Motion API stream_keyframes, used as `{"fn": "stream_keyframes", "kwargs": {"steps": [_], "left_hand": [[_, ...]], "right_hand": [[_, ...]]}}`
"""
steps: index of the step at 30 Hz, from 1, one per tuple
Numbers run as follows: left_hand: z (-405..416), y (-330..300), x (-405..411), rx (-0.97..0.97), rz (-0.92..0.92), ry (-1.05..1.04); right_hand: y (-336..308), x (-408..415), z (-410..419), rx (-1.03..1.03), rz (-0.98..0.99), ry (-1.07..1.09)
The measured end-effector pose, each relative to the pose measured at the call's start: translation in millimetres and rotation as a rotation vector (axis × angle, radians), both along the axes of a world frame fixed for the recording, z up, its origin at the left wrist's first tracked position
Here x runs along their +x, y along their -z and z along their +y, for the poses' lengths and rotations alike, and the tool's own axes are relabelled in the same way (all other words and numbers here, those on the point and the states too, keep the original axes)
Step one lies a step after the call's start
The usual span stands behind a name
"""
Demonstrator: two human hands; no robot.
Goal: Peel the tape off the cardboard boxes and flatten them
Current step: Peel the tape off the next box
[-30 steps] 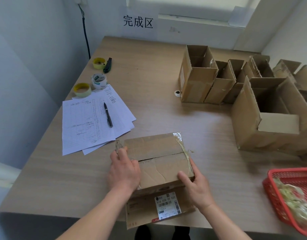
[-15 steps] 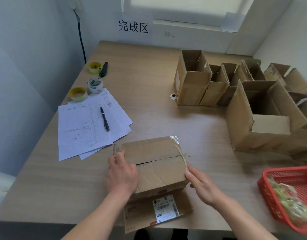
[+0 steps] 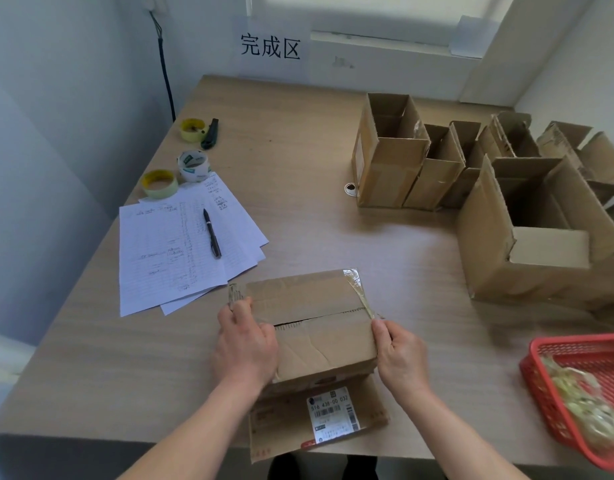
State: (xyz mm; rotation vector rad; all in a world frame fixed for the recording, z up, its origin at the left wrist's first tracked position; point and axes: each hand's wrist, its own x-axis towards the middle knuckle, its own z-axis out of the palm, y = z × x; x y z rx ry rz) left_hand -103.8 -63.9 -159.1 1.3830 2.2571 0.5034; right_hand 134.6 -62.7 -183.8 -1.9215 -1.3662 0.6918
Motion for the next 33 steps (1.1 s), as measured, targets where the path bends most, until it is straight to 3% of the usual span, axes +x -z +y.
{"fn": "stream_keyframes", "kwargs": {"steps": [3,5,8,12,18,25,30,33], "left_hand": [[-3,0,-2,0.011,0.005,0.017],[-3,0,-2,0.021,0.015,0.026],[-2,1,-3,0.013,0.015,0.014],[-1,1,-1,-0.009,0.018,0.008],[1,-2,1,-0.013,0.018,0.001],[1,-4,1,-0.025,0.020,0.005],[1,-5,1,-0.033,0.019,-0.002],[-1,-4,0,-0.023,0.020,0.002]], "right_hand": [[-4,-1,-1,0.040,0.070,0.198],[-5,1,-3,0.049,0.134,0.212],[-15,2,2,-0.019,0.157,0.114],[-20,1,15,-0.127,-0.141,-0.126],[-12,8,18,0.013,-0.140,-0.162],[-7,-3,10,0.055,0.033,0.050],[-10,-2,12,-0.043,0.103,0.065],[-12,7,12,-0.176,0.392,0.198]]}}
